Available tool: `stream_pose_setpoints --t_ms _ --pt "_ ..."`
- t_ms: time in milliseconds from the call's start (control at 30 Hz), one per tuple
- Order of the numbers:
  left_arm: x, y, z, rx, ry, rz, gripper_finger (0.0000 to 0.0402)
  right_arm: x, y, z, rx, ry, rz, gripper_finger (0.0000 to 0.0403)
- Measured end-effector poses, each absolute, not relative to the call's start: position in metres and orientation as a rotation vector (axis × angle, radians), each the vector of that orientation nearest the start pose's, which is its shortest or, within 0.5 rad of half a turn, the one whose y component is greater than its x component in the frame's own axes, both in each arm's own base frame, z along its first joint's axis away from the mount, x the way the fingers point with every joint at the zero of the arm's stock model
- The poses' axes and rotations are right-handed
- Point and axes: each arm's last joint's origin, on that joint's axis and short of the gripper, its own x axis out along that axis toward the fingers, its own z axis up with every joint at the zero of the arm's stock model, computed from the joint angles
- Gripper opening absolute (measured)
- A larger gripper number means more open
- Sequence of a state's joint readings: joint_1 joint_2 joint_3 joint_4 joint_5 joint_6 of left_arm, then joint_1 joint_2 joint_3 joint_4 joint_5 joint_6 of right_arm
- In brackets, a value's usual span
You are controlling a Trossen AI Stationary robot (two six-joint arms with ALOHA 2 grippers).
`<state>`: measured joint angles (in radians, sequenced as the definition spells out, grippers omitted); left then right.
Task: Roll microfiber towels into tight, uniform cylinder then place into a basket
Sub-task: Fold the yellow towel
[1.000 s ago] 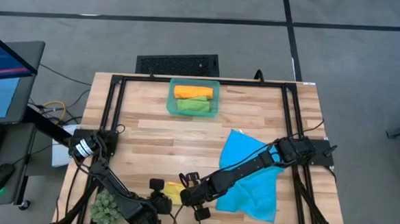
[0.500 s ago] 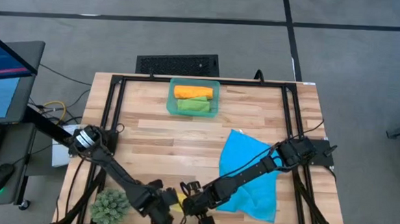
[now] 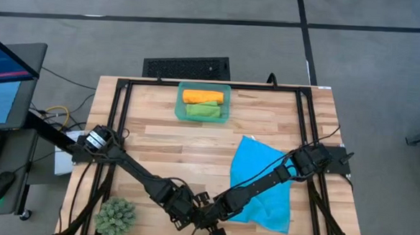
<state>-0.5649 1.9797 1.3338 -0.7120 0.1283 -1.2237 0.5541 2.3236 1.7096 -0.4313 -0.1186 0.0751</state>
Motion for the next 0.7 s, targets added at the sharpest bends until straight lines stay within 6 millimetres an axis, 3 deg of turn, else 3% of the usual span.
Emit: stream_pose_setpoints --t_ms 167,400,533,700 --pt "0.317 -0.204 0.152 -0.728 1.468 0.332 0.001 0.409 0.258 0.12 -0.162 1.063 0.568 0.0032" --pt "0.317 -0.204 0.151 -0.731 1.462 0.347 0.001 0.409 0.257 0.122 -0.122 1.076 0.547 0.0139" --pt "0.317 -0.205 0.151 -0.731 1.452 0.364 0.001 0.407 0.249 0.132 -0.068 1.127 0.491 0.019" --pt "0.315 -0.203 0.151 -0.725 1.46 0.386 0.001 0.389 0.241 0.156 -0.165 1.2 0.385 0.0211"
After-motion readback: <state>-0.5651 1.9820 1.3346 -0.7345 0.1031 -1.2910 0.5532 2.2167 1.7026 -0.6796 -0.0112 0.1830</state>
